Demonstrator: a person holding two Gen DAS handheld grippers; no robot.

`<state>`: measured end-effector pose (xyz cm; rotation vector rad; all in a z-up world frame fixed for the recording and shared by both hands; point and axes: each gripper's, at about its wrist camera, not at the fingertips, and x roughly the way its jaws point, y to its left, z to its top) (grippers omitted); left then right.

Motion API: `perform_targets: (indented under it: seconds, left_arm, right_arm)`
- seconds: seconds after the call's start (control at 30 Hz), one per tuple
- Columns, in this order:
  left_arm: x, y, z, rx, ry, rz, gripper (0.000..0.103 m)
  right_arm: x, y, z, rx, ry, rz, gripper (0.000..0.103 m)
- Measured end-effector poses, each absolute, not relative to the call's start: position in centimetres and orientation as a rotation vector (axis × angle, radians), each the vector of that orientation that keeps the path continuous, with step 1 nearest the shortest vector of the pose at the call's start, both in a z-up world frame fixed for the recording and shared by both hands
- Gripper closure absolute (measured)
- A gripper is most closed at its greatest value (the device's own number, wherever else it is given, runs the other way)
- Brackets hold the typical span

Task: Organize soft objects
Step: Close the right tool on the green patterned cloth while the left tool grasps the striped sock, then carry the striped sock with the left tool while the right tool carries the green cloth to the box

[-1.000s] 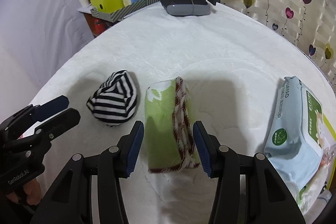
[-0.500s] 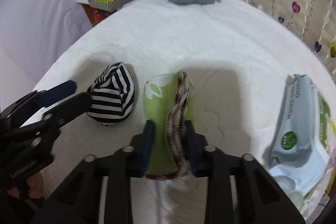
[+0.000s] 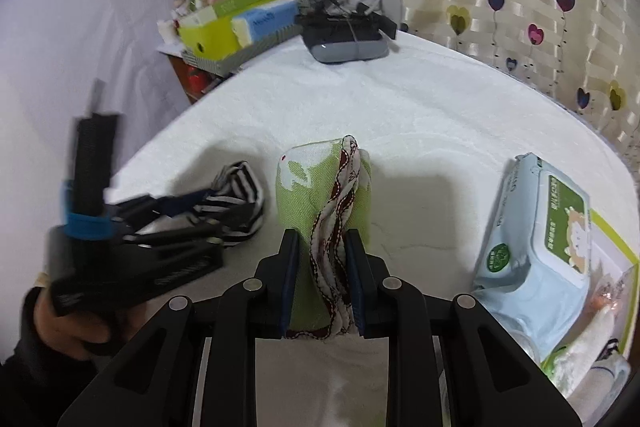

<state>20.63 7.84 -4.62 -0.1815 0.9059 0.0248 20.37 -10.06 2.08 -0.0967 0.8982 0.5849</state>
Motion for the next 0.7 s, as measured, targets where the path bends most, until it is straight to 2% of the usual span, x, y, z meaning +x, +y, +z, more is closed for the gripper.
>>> perform_targets:
  seconds: [0.03,0.07,0.13,0.2,0.43,0.7]
  left_arm:
    - [20.6,7.6,-4.6,-0.167,0.904,0.028,0.051]
    - [20.5,7.4,-4.6,-0.16,0.901,0.031,0.063]
    - [20.5,7.5,-4.7,-0.156,0.903,0.041,0.08]
    - [20.2,7.8,-4.5,-0.173,0.899,0.037,0.088]
    - [17.8,7.9,-2.8,-0.211,0.836,0.025,0.091]
    - [14.7,6.2,1.8,-0.235,0.703,-0.058,0.092]
  right_arm:
    - [20.2,-10.1,2.1,-0.096,0.894,0.585,0.079]
    - [20.0,-10.1,2.2,-0.097,0.89,0.587,0.079]
    - [19.6,-10.3,2.4,-0.086,0.88,0.592,0.079]
    - [19.3,-10.6,2.8,-0.083,0.866,0.593,0.079]
    - [17.9,-11.7,4.0,-0.046,0.81,0.604,0.079]
    - [16.6,-14.1,5.2,0.002,0.754,0.572,0.079]
